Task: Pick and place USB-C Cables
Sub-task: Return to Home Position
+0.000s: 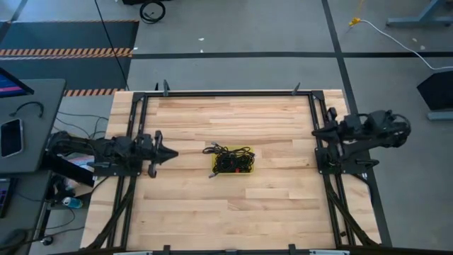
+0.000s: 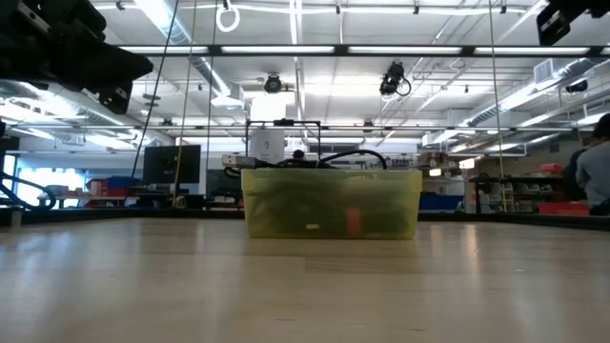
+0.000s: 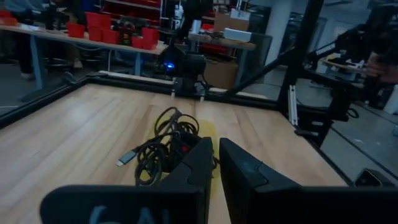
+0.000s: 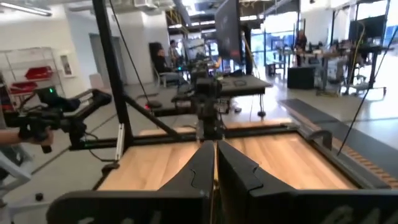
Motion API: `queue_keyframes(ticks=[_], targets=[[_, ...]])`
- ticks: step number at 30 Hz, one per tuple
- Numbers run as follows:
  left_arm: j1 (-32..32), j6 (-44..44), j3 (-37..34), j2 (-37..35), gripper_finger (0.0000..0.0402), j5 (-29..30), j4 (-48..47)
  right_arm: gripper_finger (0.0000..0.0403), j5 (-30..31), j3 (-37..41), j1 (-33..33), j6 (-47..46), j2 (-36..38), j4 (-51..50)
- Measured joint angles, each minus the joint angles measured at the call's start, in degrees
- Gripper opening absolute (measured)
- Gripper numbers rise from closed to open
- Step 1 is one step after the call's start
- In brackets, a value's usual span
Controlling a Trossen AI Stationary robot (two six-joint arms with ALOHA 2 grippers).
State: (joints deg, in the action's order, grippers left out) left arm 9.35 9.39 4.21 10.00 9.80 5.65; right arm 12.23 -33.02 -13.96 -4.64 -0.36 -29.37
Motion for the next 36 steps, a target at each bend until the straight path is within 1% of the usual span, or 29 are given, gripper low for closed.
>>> queue_keyframes(ticks=[7, 12, 17, 20, 23, 26, 28, 32, 36], targets=[[-0.6, -1.4, 0.0, 0.0, 0.0036, 0.0, 0.5, 0.0024, 0.2, 8.3, 0.0, -0.8, 0.0, 7.5], [-0.6, -1.6, 0.0, 0.0, 0.0036, 0.0, 0.7, 0.0024, 0.3, 17.0, 0.0, -5.6, 0.0, 12.6], [-0.6, -1.7, 0.0, 0.0, 0.0036, 0.0, 1.7, 0.0024, 0.2, 25.9, 0.0, -3.6, 0.0, 27.4], [-0.6, -1.8, 0.0, 0.0, 0.0036, 0.0, 1.7, 0.0024, 0.1, 29.5, 0.0, -2.9, 0.0, 32.5], [-0.6, -3.1, 0.0, 0.0, 0.0036, 0.2, 1.8, 0.0024, 0.1, 31.7, 0.0, -3.8, 0.0, 33.5], [-1.2, -5.3, 0.0, 0.0, 0.0036, 2.3, 2.7, 0.0024, 0.7, 32.7, 0.0, -3.8, -0.1, 33.0], [-2.6, -6.1, 0.0, 0.0, 0.0036, 3.1, 2.9, 0.0024, 3.0, 32.7, 0.0, -2.1, -0.1, 32.8], [-6.5, -6.6, 0.0, 0.0, 0.0036, 3.0, 3.2, 0.0024, 8.5, 32.7, 0.0, 5.6, 0.0, 33.0], [-10.6, -6.6, 0.0, 0.0, 0.0036, 2.2, 3.2, 0.0024, 13.0, 32.7, 0.0, 8.7, 0.0, 33.4]])
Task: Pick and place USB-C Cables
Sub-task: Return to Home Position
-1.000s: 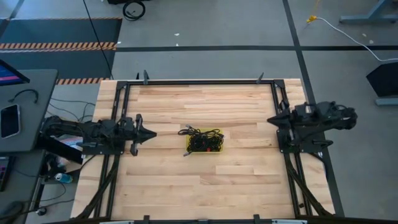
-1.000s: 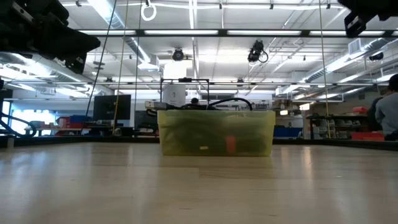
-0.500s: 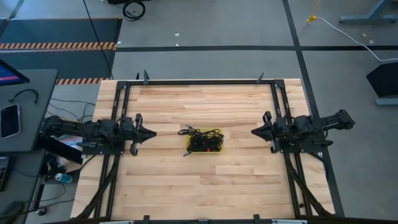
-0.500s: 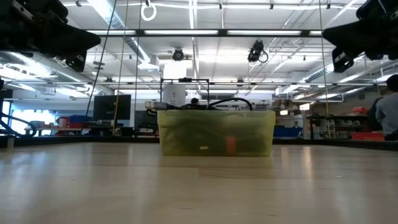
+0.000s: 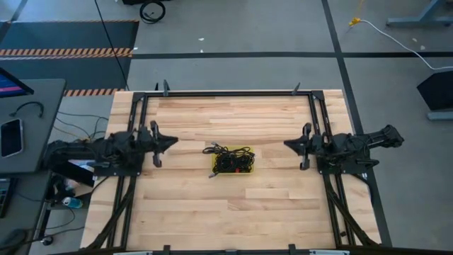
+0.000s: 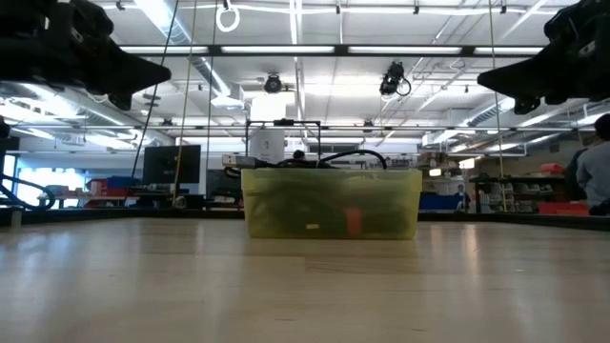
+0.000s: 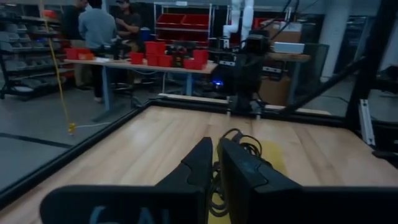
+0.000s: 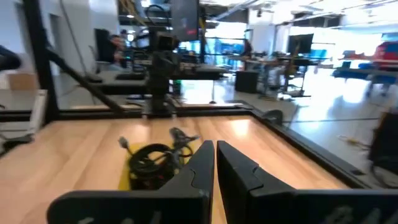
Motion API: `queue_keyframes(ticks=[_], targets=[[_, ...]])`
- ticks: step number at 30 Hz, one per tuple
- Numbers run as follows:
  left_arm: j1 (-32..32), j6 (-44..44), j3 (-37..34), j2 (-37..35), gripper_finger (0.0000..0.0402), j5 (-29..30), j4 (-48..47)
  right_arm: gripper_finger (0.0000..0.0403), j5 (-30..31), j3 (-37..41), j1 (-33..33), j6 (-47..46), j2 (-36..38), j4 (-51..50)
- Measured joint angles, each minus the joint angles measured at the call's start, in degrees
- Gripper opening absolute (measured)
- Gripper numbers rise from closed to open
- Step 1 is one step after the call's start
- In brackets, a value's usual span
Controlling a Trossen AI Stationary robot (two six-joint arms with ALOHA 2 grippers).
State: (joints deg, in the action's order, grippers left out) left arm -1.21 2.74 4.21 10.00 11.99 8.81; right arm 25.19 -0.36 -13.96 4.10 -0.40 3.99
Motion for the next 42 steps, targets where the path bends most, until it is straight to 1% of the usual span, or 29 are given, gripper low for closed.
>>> queue_keyframes(ticks=[3, 7, 9, 13, 18, 25, 30, 34, 36, 39, 40, 42], targets=[[-3.2, 0.0, 0.0, 0.0, 0.0036, -3.7, 0.0, 0.0024, 0.5, 0.0, 0.0, 1.1, 0.0, 0.0], [-7.0, 1.4, 0.0, 0.0, 0.0036, -10.7, -0.1, 0.0024, 0.2, 0.0, 0.0, 1.7, 0.0, 0.0], [-8.4, 2.0, 0.0, 0.0, 0.0036, -13.1, -0.3, 0.0024, -1.8, 0.0, -0.1, 1.7, -0.1, -0.2], [-10.5, 3.3, 0.0, 0.0, 0.0036, -15.3, -2.0, 0.0024, -7.4, 0.0, -0.5, 0.6, -1.2, -0.7], [-11.5, 4.6, 0.0, 0.0, 0.0036, -18.8, -2.7, 0.0024, -10.8, 0.0, -0.6, -2.9, -3.8, -1.1], [-11.5, 4.6, 0.0, 0.0, 0.0036, -19.3, -2.7, 0.0024, -11.4, 0.0, -0.6, -4.5, -7.3, -1.2], [-11.5, 4.3, 0.0, 0.0, 0.0036, -19.3, -2.7, 0.0024, -11.5, 0.0, -0.6, -4.6, -7.5, -1.1], [-11.5, 3.9, 0.0, 0.1, 0.0036, -19.3, -3.1, 0.0024, -13.4, 0.0, -0.6, -4.8, -7.5, -0.9], [-11.5, 5.0, 0.0, 0.1, 0.0036, -19.3, -3.5, 0.0024, -14.7, -0.1, -0.6, -7.4, -7.5, -0.2], [-11.4, 8.4, 0.0, 0.1, 0.0036, -19.2, -4.2, 0.0024, -14.6, -0.1, -0.6, -15.7, -7.5, 0.1], [-11.4, 7.8, 0.0, 0.1, 0.0036, -19.1, -4.1, 0.0024, -14.6, -0.1, -0.6, -17.0, -7.5, 0.1], [-11.4, 3.8, 0.0, 0.1, 0.0036, -19.2, -3.9, 0.0024, -15.4, -0.1, -0.6, -14.8, -7.5, 0.5]])
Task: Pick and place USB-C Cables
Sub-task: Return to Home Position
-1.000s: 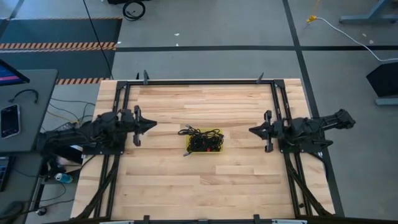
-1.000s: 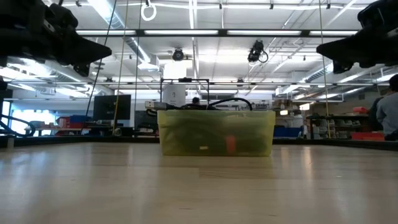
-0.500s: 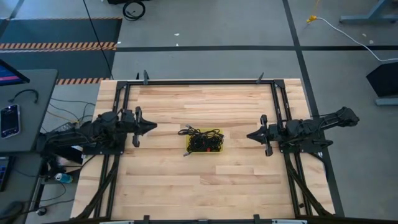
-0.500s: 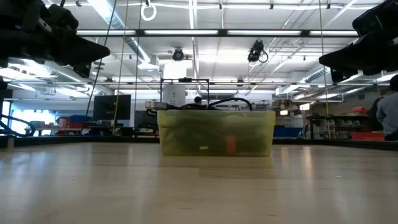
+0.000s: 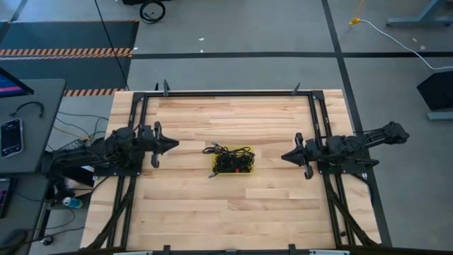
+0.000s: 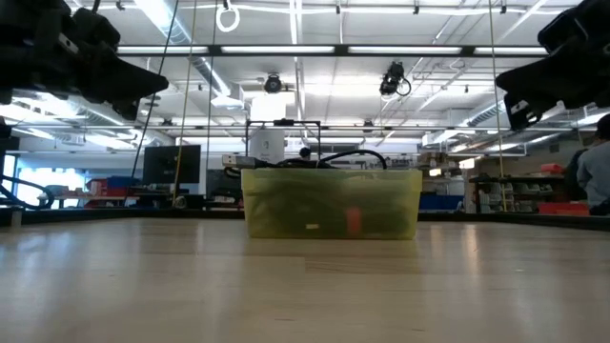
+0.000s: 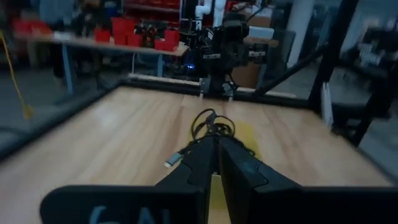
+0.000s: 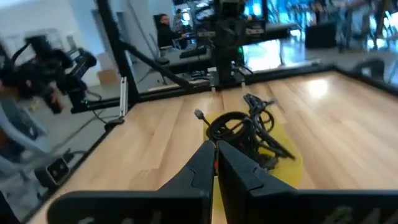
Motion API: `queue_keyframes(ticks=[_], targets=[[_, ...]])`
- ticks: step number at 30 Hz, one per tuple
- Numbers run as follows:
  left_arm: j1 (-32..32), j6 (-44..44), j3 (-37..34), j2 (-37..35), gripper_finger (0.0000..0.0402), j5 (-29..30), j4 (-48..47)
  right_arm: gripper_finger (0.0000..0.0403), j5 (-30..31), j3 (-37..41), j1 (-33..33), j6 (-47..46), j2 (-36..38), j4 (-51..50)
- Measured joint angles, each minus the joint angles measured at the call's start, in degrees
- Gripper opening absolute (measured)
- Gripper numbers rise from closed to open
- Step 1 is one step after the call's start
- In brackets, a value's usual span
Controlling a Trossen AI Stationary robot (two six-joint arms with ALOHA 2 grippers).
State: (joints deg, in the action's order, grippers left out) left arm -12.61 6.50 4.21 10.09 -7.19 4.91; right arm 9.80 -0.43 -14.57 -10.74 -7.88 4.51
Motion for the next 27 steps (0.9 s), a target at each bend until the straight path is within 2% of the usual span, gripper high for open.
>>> queue_keyframes(ticks=[5, 12, 18, 23, 27], targets=[[0.4, -9.4, 0.0, 0.0, 0.0036, -2.1, 3.0, 0.0024, 0.9, 0.0, 0.0, 10.9, 0.0, 2.9], [0.4, -5.2, 0.0, 0.0, 0.0036, -2.4, 2.0, 0.0024, 6.7, 0.0, 0.0, 15.4, 0.0, 3.0], [0.4, -4.9, 0.0, 0.0, 0.0036, -1.0, 2.2, 0.0024, 7.1, 0.0, 0.0, 16.6, 0.0, 2.7], [0.4, -7.4, 0.0, 0.0, 0.0036, -1.0, 3.2, 0.0024, 7.1, 0.0, 0.1, 26.8, 0.0, 2.9], [0.4, -7.4, 0.0, 0.0, 0.0036, -1.0, 3.7, 0.0024, 7.5, 0.0, 1.6, 28.7, 0.0, 3.3]])
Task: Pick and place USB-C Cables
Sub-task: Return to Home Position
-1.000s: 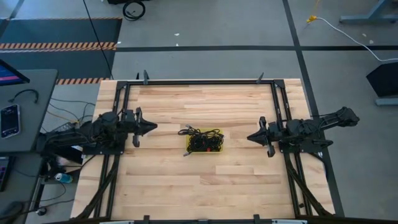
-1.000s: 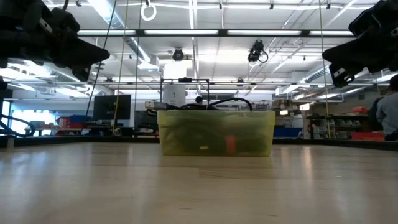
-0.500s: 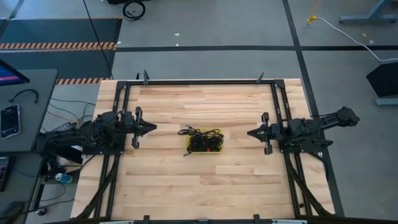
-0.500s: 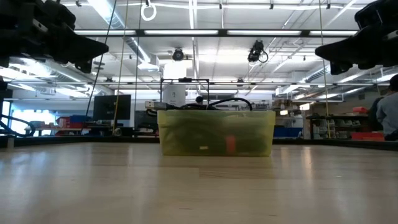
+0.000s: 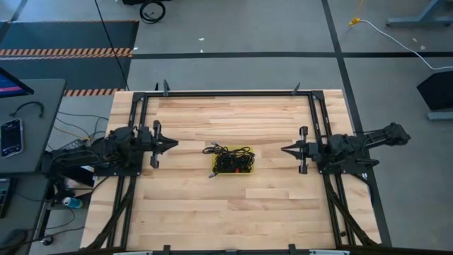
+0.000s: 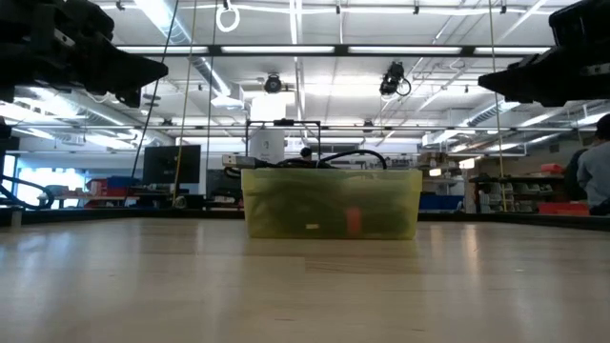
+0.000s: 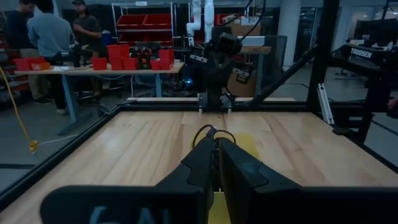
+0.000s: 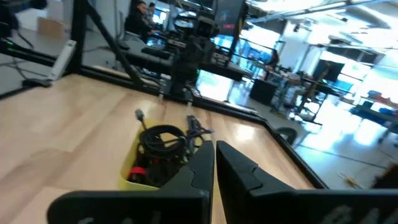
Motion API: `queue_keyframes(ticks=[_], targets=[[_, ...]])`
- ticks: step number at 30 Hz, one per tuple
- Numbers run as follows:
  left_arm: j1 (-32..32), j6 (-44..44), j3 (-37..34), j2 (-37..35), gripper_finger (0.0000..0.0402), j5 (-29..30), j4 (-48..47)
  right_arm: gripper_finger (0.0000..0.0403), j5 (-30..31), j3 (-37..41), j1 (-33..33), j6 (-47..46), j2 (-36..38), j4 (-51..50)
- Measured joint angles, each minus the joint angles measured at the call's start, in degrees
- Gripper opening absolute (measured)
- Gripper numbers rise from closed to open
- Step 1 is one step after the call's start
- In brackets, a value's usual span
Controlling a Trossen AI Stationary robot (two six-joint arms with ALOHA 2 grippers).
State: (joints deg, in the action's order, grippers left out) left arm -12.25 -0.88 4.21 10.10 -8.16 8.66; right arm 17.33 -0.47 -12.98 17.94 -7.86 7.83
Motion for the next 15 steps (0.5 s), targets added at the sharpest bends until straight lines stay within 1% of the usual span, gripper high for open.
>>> queue_keyframes(ticks=[4, 7, 9, 13, 15], targets=[[0.0, 0.1, 0.0, 0.0, 0.0036, 0.0, 0.1, 0.0024, 2.2, 0.0, 3.2, 0.3, 0.0, 0.1], [0.0, 0.2, 0.0, 0.0, 0.0036, 0.0, 0.1, 0.0024, 1.7, 0.0, 6.3, 0.3, 0.1, 0.9], [0.0, 0.2, 0.0, 0.0, 0.0036, 0.0, 0.1, 0.0024, -2.2, 0.0, 8.2, 0.0, 0.2, 1.8], [0.0, 0.2, 0.0, 0.0, 0.0036, 0.0, 0.4, 0.0024, -15.9, 0.0, 10.3, -3.4, 0.2, 1.6], [0.0, 0.2, 0.0, 0.0, 0.0036, 0.0, 0.5, 0.0024, -21.7, 0.0, 10.5, -5.6, 0.2, 0.4]])
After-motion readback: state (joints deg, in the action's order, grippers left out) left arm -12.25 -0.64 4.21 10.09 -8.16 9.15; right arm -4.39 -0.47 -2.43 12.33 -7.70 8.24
